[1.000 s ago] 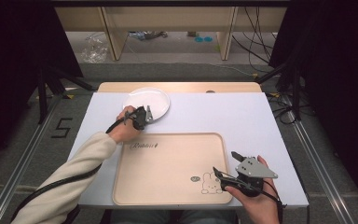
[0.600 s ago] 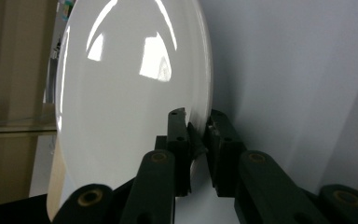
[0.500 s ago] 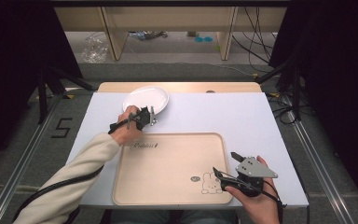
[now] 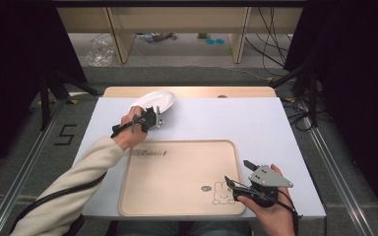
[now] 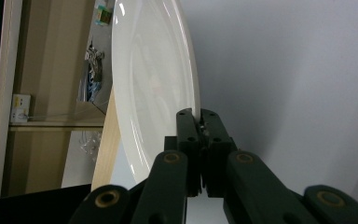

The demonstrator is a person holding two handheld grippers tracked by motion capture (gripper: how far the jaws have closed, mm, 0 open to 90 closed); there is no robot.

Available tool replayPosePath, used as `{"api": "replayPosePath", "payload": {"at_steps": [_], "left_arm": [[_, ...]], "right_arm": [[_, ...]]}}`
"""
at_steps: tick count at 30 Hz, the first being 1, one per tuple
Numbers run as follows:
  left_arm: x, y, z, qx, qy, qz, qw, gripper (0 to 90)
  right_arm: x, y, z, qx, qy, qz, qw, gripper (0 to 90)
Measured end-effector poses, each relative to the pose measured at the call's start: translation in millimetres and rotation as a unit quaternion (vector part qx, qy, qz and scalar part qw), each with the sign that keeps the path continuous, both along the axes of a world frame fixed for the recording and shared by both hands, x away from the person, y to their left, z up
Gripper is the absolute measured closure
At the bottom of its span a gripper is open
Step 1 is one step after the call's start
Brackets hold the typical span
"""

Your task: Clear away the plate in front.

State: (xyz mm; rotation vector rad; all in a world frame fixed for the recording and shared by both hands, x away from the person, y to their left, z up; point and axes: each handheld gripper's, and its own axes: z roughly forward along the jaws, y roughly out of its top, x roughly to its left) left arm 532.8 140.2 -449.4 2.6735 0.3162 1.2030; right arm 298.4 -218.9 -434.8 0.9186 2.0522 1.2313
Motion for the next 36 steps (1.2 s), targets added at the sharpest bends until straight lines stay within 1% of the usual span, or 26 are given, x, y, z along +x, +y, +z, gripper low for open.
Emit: {"api": "replayPosePath", "payload": {"at_steps": [2, 3, 5, 6, 8, 9, 10, 11, 14, 15, 16, 17, 18, 20, 21, 22, 23, 24, 25, 26, 29, 31, 32, 33, 34, 36], "left_arm": [[-0.8, 0.4, 0.7, 0.005, -0.004, -0.004, 1.0, 87.6], [-1.5, 0.6, 0.8, 0.003, -0.005, -0.004, 1.0, 87.5], [-3.4, 0.8, 1.6, 0.005, -0.007, -0.004, 1.0, 87.4], [-4.2, 0.8, 2.2, 0.009, -0.01, -0.006, 0.9999, 87.2], [-5.8, 1.2, 2.9, 0.01, -0.013, -0.007, 0.9998, 87.1], [-6.7, 1.5, 3.0, 0.006, -0.015, -0.007, 0.9998, 87.1], [-7.2, 1.8, 4.0, 0.008, -0.015, -0.009, 0.9998, 87.0], [-8.0, 2.0, 4.7, 0.01, -0.015, -0.008, 0.9998, 87.0], [-10.1, 2.3, 6.1, 0.017, -0.021, -0.015, 0.9995, 86.8], [-11.5, 2.5, 5.8, 0.01, -0.02, -0.012, 0.9997, 86.7], [-11.7, 2.8, 7.2, 0.013, -0.024, -0.018, 0.9995, 86.7], [-13.0, 3.0, 7.3, 0.01, -0.025, -0.016, 0.9995, 86.7], [-13.4, 2.9, 8.7, 0.017, -0.027, -0.02, 0.9993, 86.6], [-15.6, 2.5, 9.9, 0.016, -0.029, -0.02, 0.9993, 86.7], [-16.1, 2.2, 11.0, 0.022, -0.03, -0.024, 0.999, 86.7], [-16.9, 2.0, 11.5, 0.022, -0.03, -0.025, 0.999, 86.8], [-17.8, 1.8, 12.4, 0.025, -0.032, -0.026, 0.9988, 86.8], [-18.5, 1.6, 12.6, 0.023, -0.031, -0.026, 0.9989, 86.9], [-19.2, 1.5, 13.0, 0.025, -0.03, -0.025, 0.9989, 86.9], [-20.0, 1.5, 13.1, 0.028, -0.032, -0.026, 0.9988, 86.9], [-21.8, 1.1, 12.9, 0.038, -0.034, -0.03, 0.9983, 87.0], [-24.4, 0.8, 13.1, 0.039, -0.036, -0.031, 0.9981, 87.0], [-25.5, 0.4, 11.5, 0.026, -0.039, -0.032, 0.9984, 87.0], [-26.9, 0.1, 12.7, 0.031, -0.04, -0.035, 0.9981, 87.0], [-28.4, -0.4, 12.4, 0.027, -0.04, -0.037, 0.9981, 86.9], [-31.4, -1.2, 13.1, 0.026, -0.043, -0.041, 0.9979, 86.9]], "right_arm": [[0.2, 0.2, -0.4, 0.002, -0.003, -0.002, 1.0, 23.2], [0.0, -0.2, 0.0, 0.0, 0.0, 0.0, 1.0, 23.2], [0.0, -0.3, 0.1, -0.001, -0.002, -0.001, 1.0, 23.2], [-0.8, 0.1, 0.2, 0.002, 0.006, -0.002, 1.0, 23.2], [-0.7, 0.1, 0.1, 0.003, 0.005, -0.002, 1.0, 23.2], [-0.7, 0.2, 0.2, 0.003, 0.005, -0.002, 1.0, 23.2], [0.0, -0.2, 0.2, -0.001, -0.002, -0.002, 1.0, 23.2], [0.0, -0.3, 0.2, -0.001, -0.002, -0.002, 1.0, 23.3], [-0.8, 0.3, 0.3, 0.003, 0.006, -0.002, 1.0, 23.3], [-1.0, 0.0, 0.5, 0.001, 0.007, -0.002, 1.0, 23.3], [-0.8, 0.0, 0.4, 0.002, 0.005, -0.002, 1.0, 23.3], [-0.7, 0.0, 0.4, 0.003, 0.006, -0.002, 1.0, 23.3], [-0.6, 0.0, 0.3, 0.003, 0.006, -0.002, 1.0, 23.3], [-0.7, 0.0, 0.3, 0.003, 0.005, -0.002, 1.0, 23.3], [-0.2, -0.4, 0.5, 0.001, -0.001, -0.003, 1.0, 23.3], [-0.6, -0.7, 1.0, -0.002, 0.0, -0.004, 1.0, 23.3], [-0.2, -0.4, 0.5, 0.001, -0.001, -0.004, 1.0, 23.3], [-0.1, -0.4, 0.4, 0.0, -0.001, -0.003, 1.0, 23.3], [-0.8, 0.1, 0.5, 0.003, 0.005, -0.003, 1.0, 23.3], [-0.1, -0.6, 0.4, -0.001, -0.002, -0.003, 1.0, 23.3], [-0.1, -0.7, 0.5, 0.0, -0.002, -0.004, 1.0, 23.4], [0.0, -0.7, 0.4, 0.0, -0.002, -0.004, 1.0, 23.4], [0.0, -0.7, 0.5, 0.0, -0.002, -0.004, 1.0, 23.4], [0.0, -0.7, 0.5, 0.0, -0.002, -0.004, 1.0, 23.4], [0.0, -0.8, 0.5, 0.0, -0.002, -0.004, 1.0, 23.4], [0.0, -0.8, 0.6, 0.0, -0.002, -0.004, 1.0, 23.4]]}}
